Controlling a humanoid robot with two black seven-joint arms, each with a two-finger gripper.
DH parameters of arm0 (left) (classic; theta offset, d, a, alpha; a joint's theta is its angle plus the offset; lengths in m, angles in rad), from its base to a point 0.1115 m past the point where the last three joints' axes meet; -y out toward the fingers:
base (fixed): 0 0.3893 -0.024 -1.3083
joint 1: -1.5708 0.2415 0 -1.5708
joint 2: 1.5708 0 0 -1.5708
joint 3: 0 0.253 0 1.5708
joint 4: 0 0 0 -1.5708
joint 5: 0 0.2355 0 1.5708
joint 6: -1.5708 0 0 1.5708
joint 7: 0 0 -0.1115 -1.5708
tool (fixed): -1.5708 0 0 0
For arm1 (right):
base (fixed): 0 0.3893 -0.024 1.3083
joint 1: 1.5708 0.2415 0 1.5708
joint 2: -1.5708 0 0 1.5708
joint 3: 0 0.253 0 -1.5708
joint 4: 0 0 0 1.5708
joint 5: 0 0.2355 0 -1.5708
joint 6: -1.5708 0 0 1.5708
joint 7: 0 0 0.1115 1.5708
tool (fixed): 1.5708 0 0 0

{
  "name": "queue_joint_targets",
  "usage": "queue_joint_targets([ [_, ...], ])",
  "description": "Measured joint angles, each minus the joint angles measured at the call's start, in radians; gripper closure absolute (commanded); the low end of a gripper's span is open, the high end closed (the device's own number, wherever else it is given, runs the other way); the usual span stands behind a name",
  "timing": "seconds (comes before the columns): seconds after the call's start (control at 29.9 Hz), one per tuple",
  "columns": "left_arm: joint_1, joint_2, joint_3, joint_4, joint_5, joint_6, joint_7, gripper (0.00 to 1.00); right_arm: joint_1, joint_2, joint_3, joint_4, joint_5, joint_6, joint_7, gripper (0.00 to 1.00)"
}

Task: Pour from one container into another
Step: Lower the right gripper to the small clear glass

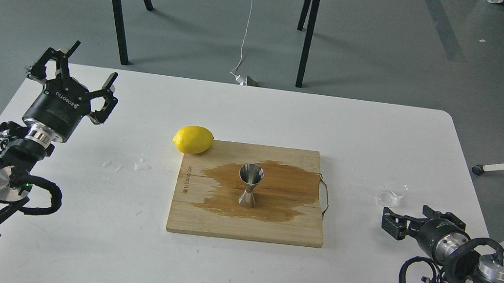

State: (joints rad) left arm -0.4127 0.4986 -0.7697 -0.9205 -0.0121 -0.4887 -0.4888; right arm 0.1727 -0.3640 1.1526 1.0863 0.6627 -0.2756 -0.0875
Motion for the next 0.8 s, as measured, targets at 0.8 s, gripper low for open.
queue_joint_targets([
  [0.8, 0.011, 0.0, 0.003, 0.002, 0.0, 0.0, 0.0, 0.12, 0.139, 0.094, -0.029, -0.159, -0.033, -0.037, 0.0, 0.02],
])
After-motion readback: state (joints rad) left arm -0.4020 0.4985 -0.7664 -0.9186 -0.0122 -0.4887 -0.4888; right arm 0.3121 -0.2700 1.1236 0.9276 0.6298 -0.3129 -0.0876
